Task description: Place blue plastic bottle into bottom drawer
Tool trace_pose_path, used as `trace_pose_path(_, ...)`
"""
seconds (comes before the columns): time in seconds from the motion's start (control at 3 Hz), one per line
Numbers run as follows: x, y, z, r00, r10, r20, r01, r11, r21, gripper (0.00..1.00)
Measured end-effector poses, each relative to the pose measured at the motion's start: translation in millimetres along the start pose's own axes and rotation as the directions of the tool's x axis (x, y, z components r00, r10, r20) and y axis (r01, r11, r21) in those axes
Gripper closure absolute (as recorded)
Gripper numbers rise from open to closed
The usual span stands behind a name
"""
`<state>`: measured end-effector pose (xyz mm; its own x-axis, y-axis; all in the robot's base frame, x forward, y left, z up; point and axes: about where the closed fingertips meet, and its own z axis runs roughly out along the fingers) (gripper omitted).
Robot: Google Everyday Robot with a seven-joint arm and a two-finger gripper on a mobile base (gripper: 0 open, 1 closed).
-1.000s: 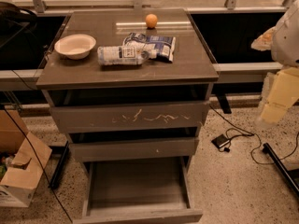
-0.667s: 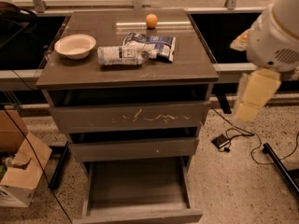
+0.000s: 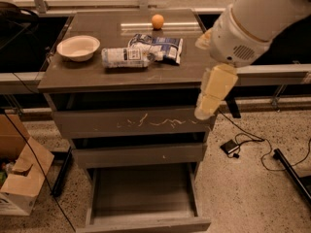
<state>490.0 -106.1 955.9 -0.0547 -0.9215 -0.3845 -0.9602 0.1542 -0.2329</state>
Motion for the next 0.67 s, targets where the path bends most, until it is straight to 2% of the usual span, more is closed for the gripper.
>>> trace_pose_path(0.33,-2.4,-1.8,0.8,1.0,0.001,0.01,-0.001,1.0,-0.003,0.0)
trace_pose_path(0.67,-6.1,-7.5,21.6,0.997,0.037,0.065,-0.035,0.9989,-0.03,0.0)
